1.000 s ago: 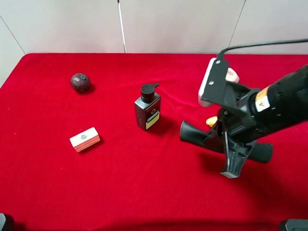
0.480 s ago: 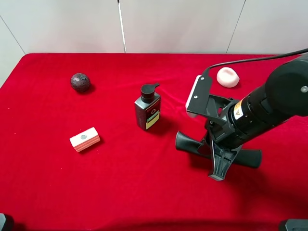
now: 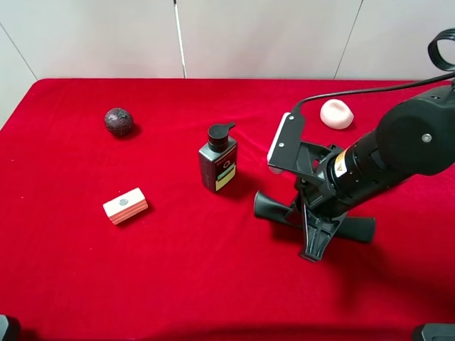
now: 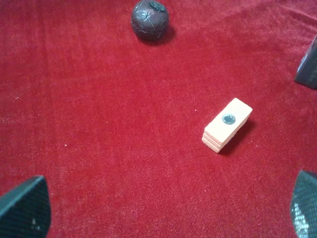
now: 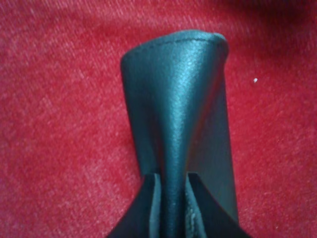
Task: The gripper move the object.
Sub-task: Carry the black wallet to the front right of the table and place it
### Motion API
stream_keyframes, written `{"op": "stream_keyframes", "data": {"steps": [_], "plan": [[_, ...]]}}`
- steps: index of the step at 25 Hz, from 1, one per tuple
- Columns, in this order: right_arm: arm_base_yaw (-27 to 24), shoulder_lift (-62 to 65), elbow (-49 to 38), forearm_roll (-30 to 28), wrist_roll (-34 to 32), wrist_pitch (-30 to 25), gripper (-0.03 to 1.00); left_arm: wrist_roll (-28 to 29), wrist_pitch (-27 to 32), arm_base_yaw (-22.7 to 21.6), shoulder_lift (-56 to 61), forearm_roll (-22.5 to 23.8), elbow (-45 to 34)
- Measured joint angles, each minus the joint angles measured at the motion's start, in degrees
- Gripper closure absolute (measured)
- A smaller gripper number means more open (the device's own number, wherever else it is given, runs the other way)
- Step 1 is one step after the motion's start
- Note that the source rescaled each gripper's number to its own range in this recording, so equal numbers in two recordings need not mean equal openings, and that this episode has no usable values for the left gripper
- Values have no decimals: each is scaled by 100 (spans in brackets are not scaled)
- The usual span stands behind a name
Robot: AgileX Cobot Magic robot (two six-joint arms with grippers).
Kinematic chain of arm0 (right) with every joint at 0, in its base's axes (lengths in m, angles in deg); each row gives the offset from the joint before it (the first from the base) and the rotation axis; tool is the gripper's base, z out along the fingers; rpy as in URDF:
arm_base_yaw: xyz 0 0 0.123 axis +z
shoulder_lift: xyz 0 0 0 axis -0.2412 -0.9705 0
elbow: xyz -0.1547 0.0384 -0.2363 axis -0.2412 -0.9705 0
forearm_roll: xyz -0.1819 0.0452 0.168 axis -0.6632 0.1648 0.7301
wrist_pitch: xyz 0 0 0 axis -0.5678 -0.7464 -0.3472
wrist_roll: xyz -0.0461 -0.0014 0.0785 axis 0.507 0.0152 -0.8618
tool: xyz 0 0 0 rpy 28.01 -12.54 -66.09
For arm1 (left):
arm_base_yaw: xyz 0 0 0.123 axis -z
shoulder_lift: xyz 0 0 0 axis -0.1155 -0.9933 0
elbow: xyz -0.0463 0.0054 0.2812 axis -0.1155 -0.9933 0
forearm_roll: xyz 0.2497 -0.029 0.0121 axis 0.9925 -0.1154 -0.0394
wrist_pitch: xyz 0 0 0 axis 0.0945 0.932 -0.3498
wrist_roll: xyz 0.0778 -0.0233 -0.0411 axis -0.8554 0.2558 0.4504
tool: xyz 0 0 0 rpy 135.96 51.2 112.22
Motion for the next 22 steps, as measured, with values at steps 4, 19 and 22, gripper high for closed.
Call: {"op": "stream_keyframes", "data": {"steps": [4, 19, 22], "plan": [[0, -6, 0, 0, 7, 24, 97, 0, 0, 0, 0, 0, 0], [0, -6, 0, 17, 69, 78, 97, 0, 0, 0, 0, 0, 0], [0, -6, 0, 33, 69, 91, 97, 0, 0, 0, 0, 0, 0]]}}
